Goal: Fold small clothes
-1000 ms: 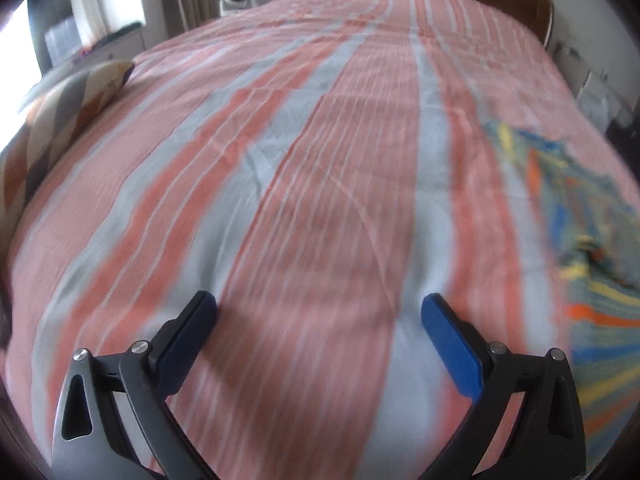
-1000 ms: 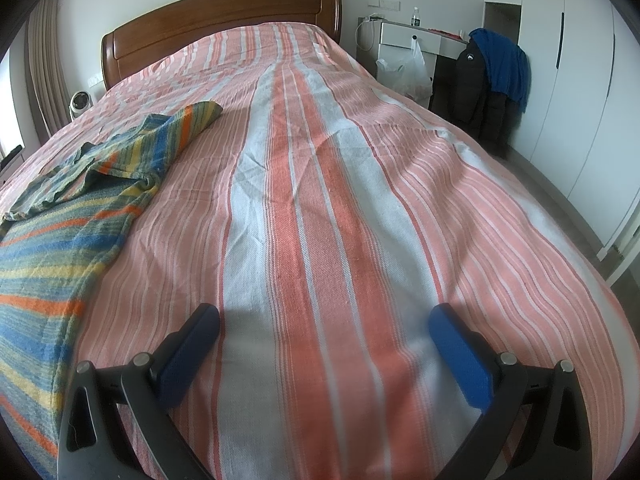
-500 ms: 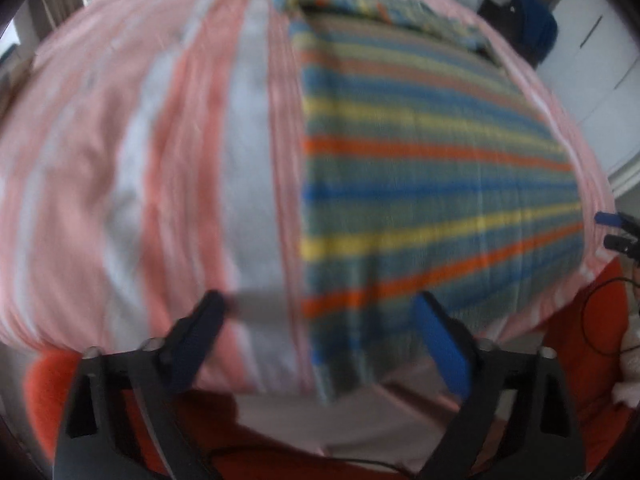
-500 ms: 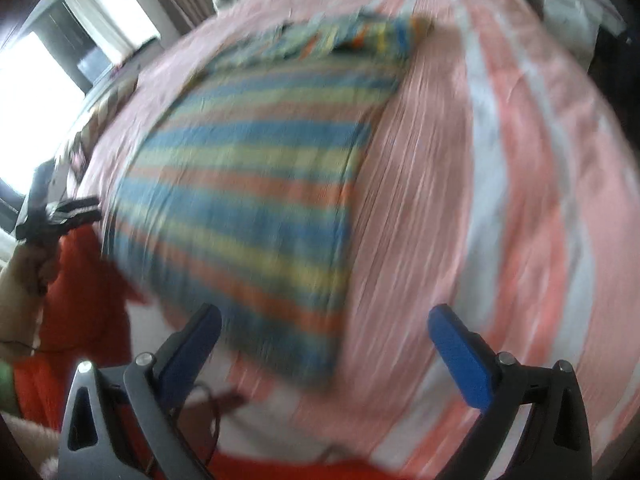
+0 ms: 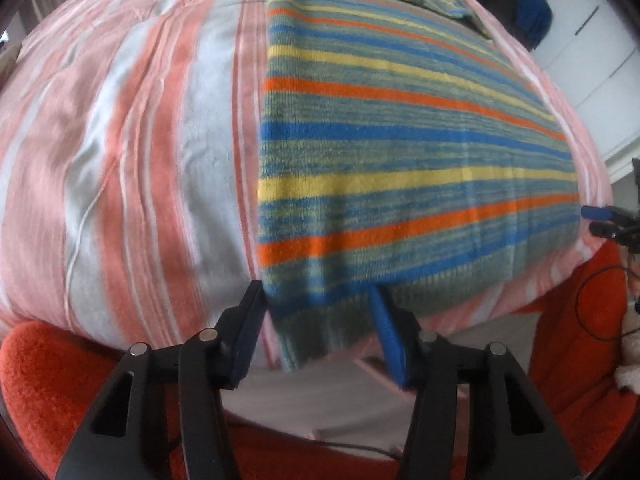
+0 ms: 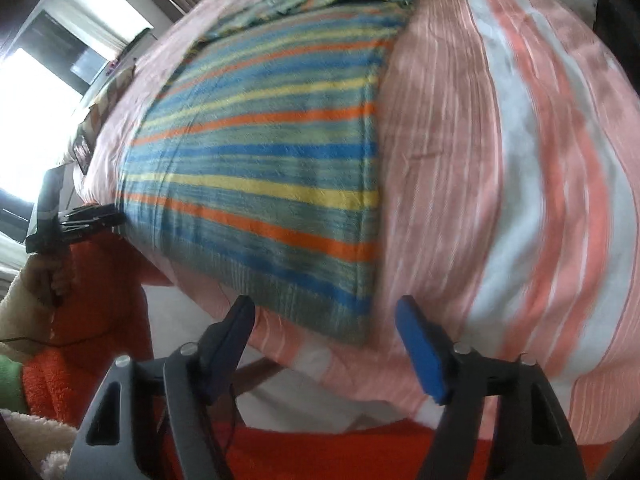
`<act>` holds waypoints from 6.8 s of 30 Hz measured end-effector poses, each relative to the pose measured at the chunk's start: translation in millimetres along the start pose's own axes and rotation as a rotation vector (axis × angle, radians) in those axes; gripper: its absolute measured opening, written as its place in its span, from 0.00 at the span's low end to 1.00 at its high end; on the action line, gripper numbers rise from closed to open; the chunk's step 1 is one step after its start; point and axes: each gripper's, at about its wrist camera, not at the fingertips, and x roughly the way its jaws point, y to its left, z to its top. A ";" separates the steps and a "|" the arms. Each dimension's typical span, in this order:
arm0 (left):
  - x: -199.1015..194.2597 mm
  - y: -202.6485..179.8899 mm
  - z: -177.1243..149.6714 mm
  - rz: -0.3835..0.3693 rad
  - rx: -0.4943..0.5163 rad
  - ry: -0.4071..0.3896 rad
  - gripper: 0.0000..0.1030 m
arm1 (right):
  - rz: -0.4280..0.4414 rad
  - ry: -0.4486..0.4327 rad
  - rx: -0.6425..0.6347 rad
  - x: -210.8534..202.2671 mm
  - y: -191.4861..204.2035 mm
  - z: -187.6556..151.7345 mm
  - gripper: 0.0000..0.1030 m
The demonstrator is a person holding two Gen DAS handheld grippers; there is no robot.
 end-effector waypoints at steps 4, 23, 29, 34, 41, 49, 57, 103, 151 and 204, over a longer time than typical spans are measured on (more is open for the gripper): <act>1.8 4.5 -2.9 -0.034 -0.003 0.028 0.07 | 0.039 0.059 0.046 33.9 -6.8 1.6 0.21; -48.8 75.5 191.6 -0.317 -0.264 -0.331 0.03 | 0.254 -0.413 0.238 -32.5 -81.9 185.9 0.05; -5.8 91.6 319.5 -0.220 -0.290 -0.349 0.08 | 0.202 -0.462 0.262 -9.8 -137.3 311.5 0.05; 25.8 121.0 354.6 -0.123 -0.447 -0.379 0.49 | 0.190 -0.532 0.486 26.9 -187.8 361.5 0.38; -14.6 102.0 291.1 -0.144 -0.260 -0.431 0.73 | 0.210 -0.490 0.319 -6.1 -166.9 327.3 0.38; 24.9 52.8 222.0 0.069 -0.114 -0.299 0.74 | 0.312 -0.092 0.260 92.5 -81.1 403.6 0.38; 21.6 58.7 182.6 0.026 -0.146 -0.452 0.79 | 0.346 -0.493 0.321 79.1 -53.1 452.2 0.40; 94.2 -278.2 228.8 -0.025 0.545 -0.321 0.82 | 0.135 -0.433 0.220 -16.3 -186.5 184.4 0.49; 9.3 65.4 188.7 0.132 -0.336 -0.386 0.80 | 0.232 -0.277 -0.323 67.9 115.2 309.2 0.43; 20.5 132.2 284.1 0.143 -0.393 -0.348 0.87 | -0.162 -0.387 -0.118 46.9 44.1 131.0 0.82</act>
